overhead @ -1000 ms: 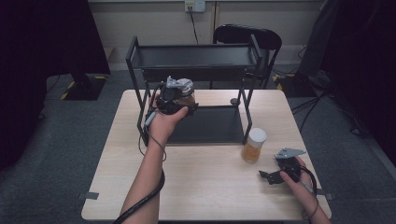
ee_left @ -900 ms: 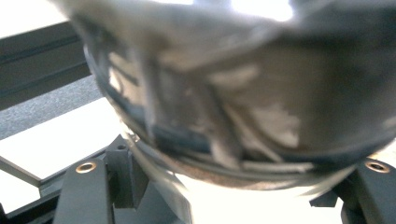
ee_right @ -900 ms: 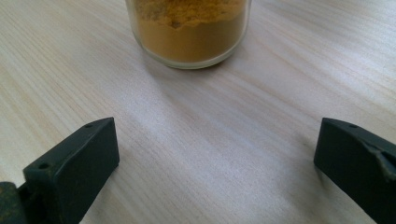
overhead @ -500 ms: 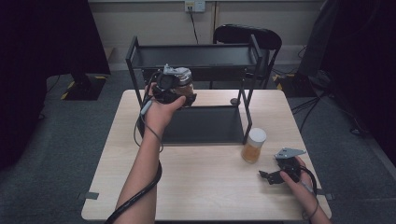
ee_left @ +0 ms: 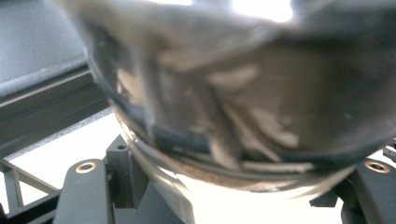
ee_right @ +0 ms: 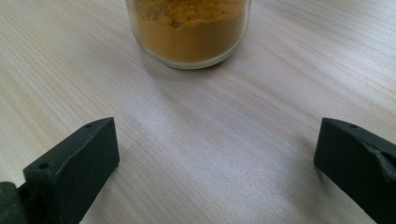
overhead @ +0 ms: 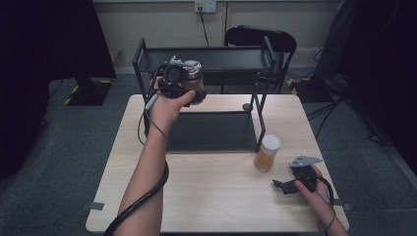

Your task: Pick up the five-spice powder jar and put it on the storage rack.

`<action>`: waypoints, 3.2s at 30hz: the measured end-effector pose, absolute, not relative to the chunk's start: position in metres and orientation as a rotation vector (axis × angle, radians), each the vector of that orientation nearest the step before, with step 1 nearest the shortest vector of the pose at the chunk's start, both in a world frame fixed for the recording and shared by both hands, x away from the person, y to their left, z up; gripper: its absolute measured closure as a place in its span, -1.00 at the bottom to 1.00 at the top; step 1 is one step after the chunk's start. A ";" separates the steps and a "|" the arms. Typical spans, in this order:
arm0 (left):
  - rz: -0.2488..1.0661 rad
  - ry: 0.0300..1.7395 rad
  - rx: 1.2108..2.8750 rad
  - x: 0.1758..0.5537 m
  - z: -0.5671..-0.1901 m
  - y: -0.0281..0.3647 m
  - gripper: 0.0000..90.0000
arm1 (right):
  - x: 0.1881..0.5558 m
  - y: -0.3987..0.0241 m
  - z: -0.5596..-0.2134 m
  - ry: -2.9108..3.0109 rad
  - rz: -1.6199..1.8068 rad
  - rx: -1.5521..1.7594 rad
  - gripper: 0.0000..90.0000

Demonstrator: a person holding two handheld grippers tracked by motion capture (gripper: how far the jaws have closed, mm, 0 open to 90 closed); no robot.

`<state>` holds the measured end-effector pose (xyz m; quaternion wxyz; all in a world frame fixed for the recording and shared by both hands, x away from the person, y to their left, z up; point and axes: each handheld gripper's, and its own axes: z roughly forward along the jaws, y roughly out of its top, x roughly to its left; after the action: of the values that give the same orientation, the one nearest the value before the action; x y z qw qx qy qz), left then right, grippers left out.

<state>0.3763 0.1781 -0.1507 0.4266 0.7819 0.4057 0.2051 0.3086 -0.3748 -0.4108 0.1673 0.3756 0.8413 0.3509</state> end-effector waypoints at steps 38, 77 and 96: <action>0.531 1.049 1.924 0.400 -0.096 0.168 -0.31 | 0.308 -0.374 -0.411 2.393 0.998 1.073 -1.00; 0.580 1.189 1.905 0.465 -0.105 0.150 -0.31 | 0.308 -0.374 -0.411 2.393 0.998 1.075 -1.00; 0.611 1.204 1.889 0.465 -0.114 0.145 -0.31 | 0.308 -0.374 -0.411 2.392 0.999 1.074 -1.00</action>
<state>0.4647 0.1448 -0.1137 0.3984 0.7462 0.4755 0.2415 0.3080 -0.3745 -0.4109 0.1669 0.3774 0.8405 0.3510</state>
